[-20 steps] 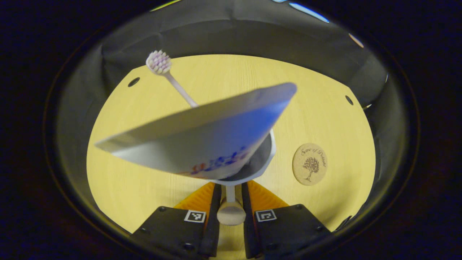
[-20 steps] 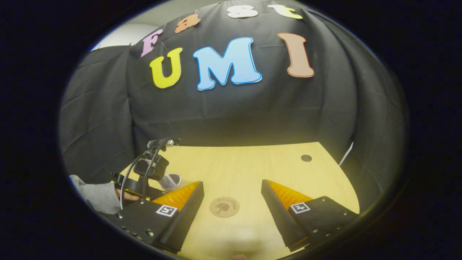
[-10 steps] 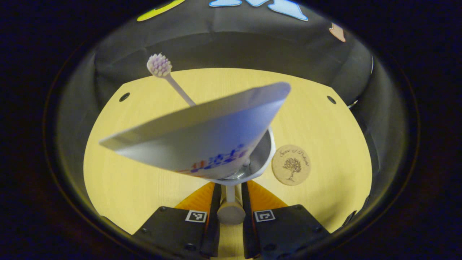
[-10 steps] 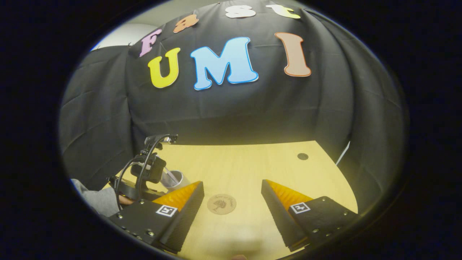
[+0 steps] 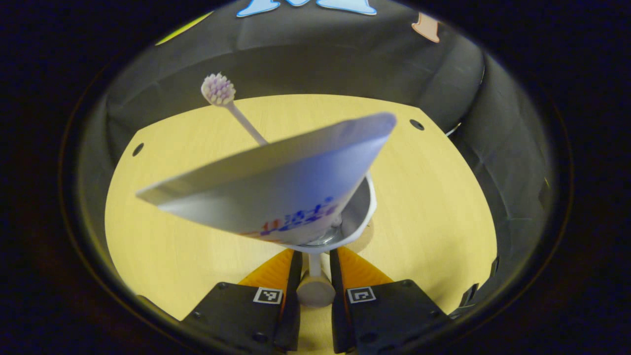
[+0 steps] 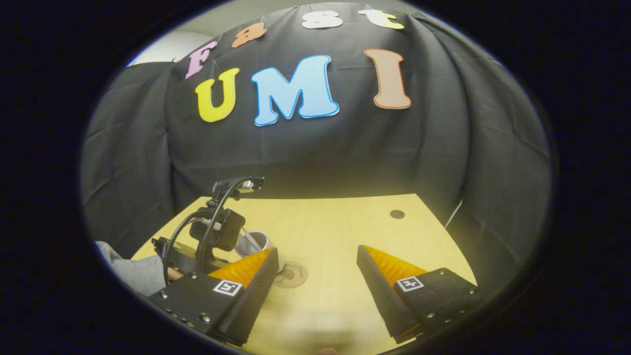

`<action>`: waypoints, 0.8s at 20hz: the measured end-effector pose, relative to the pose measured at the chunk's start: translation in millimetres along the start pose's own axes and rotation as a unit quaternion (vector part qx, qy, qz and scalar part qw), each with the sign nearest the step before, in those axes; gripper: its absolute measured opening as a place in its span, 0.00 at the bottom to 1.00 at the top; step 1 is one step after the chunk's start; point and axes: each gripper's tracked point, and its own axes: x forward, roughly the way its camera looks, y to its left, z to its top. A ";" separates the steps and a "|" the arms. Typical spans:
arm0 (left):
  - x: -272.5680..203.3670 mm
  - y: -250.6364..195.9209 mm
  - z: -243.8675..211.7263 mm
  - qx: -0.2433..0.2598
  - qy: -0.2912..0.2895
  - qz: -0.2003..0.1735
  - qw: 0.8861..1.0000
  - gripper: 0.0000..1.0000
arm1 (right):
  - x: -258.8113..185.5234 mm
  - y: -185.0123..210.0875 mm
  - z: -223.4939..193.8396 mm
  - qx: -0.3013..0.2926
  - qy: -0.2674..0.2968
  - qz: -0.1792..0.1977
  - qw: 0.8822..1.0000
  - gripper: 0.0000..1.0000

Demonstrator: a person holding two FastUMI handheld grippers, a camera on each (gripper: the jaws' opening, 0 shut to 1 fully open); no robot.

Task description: Put the toothbrush and toothpaste on the desktop into the cup, then pick up the cup and place it on the coaster on the desktop.

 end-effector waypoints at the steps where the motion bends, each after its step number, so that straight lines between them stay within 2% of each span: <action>1: -1.2 -3.4 -2.5 0.003 0.005 -0.001 1.000 0.33 | -1.7 -5.2 -1.7 0.004 -0.001 -0.005 1.000 0.98; 7: 21.6 -33.2 -9.7 0.007 0.029 -0.009 1.000 0.33 | -14.8 -29.5 -8.6 0.025 0.001 -0.027 0.999 0.98; 10: 25.5 -33.9 -8.3 0.019 0.035 0.003 0.999 0.31 | -20.5 -36.6 -12.3 0.030 0.001 -0.035 0.999 0.98; 13: 27.7 -36.5 -9.7 0.037 0.047 0.013 0.998 0.33 | -25.9 -38.2 -13.9 0.038 0.002 -0.035 0.999 0.98; 16: 23.2 -42.9 -6.8 0.032 0.038 0.010 0.999 0.36 | -29.2 -36.5 -13.3 0.037 -0.001 -0.030 0.999 0.98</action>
